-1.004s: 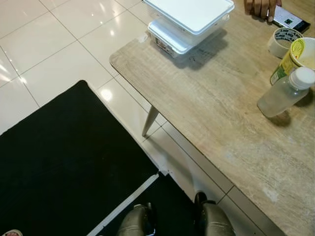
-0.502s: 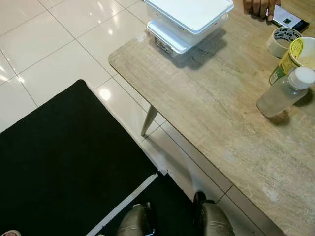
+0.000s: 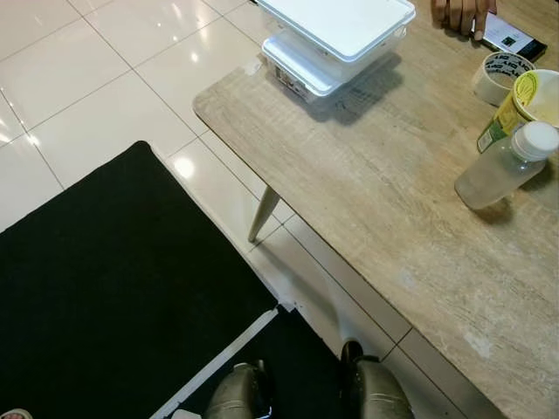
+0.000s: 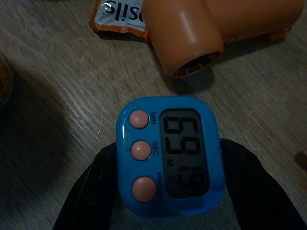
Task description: Restocking fridge
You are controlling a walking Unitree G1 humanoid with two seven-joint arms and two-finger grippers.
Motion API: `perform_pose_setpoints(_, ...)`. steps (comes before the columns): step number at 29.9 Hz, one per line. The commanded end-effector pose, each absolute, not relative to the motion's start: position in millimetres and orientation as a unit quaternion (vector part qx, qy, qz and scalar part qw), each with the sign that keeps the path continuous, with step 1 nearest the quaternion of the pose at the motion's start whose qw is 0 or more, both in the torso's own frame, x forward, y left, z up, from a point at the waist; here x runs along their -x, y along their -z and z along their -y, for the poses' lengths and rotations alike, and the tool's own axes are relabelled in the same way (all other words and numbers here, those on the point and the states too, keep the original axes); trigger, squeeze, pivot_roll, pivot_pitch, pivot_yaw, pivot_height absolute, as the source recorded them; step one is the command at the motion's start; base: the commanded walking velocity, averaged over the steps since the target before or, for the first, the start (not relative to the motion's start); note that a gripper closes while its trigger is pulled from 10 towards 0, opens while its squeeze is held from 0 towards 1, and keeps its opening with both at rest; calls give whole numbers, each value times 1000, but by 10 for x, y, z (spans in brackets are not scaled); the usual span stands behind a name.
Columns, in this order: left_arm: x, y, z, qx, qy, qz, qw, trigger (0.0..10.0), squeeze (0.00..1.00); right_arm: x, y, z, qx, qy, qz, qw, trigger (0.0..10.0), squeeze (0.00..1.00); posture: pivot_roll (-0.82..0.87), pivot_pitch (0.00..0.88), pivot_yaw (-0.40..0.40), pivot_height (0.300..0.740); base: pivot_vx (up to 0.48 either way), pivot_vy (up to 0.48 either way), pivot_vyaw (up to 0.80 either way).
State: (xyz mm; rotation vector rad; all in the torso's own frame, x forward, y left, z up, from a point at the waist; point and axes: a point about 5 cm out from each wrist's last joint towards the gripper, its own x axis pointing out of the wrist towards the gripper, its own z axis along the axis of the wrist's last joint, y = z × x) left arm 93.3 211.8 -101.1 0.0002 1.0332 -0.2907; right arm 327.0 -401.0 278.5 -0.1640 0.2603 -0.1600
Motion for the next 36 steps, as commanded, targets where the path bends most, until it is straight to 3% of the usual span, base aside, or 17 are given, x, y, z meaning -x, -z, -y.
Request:
perform_pose_setpoints(1,-714,1082,-2057,15,136,-526,840,10000,0,-3153,-2655,4146,59,115,-147,981,2902,0,-52,395,15,740,0,0,0)
perform_pose_setpoints(2,-718,1082,-2054,16,136,-526,840,10000,0,-3158,-2727,4153,49,119,-119,985,7255,0,-52,393,15,740,0,0,0)
perform_pose_setpoints(3,-724,1082,-2051,16,136,-526,840,10000,0,-3162,-2824,4158,40,119,-83,989,10000,0,-52,388,16,740,0,0,0)
perform_pose_setpoints(15,-812,1082,-1996,18,137,-523,841,10000,0,-3076,-3358,4183,-65,75,131,986,10000,0,-54,345,21,740,0,0,0)
perform_pose_setpoints(18,-891,1072,-1987,17,137,-519,844,10000,0,-3018,-3728,4077,-77,-2,254,964,10000,0,-50,320,23,740,0,0,0)
perform_pose_setpoints(21,-911,1067,-1991,16,136,-517,845,10000,0,-3004,-3860,3998,-70,-40,289,954,10000,0,-50,320,23,740,0,0,0)
perform_pose_setpoints(24,-966,1057,-2001,15,131,-515,847,10000,0,-3006,-4129,3612,-25,-171,344,923,10000,0,-52,292,17,740,0,0,0)
perform_pose_setpoints(28,-987,1055,-1998,15,130,-515,847,10000,0,-2997,-4199,3360,-1,-237,357,904,10000,0,-52,285,17,740,0,0,0)
perform_pose_setpoints(30,-992,1059,-1988,15,128,-516,847,10000,0,-3018,-4199,3047,18,-298,351,887,10000,0,-53,269,10,740,0,0,0)
perform_pose_setpoints(32,-995,1060,-1982,15,127,-516,847,10000,0,-3032,-4171,2892,27,-325,344,881,10000,0,-52,266,8,740,0,0,0)
perform_pose_setpoints(34,-995,1060,-1982,15,127,-516,847,10000,0,-3032,-4171,2892,27,-325,344,881,10000,0,-52,266,8,740,0,0,0)
perform_pose_setpoints(36,-1000,1062,-1970,17,125,-516,847,10000,0,-3102,-4028,2505,44,-371,313,874,10000,0,-52,258,4,740,0,0,0)
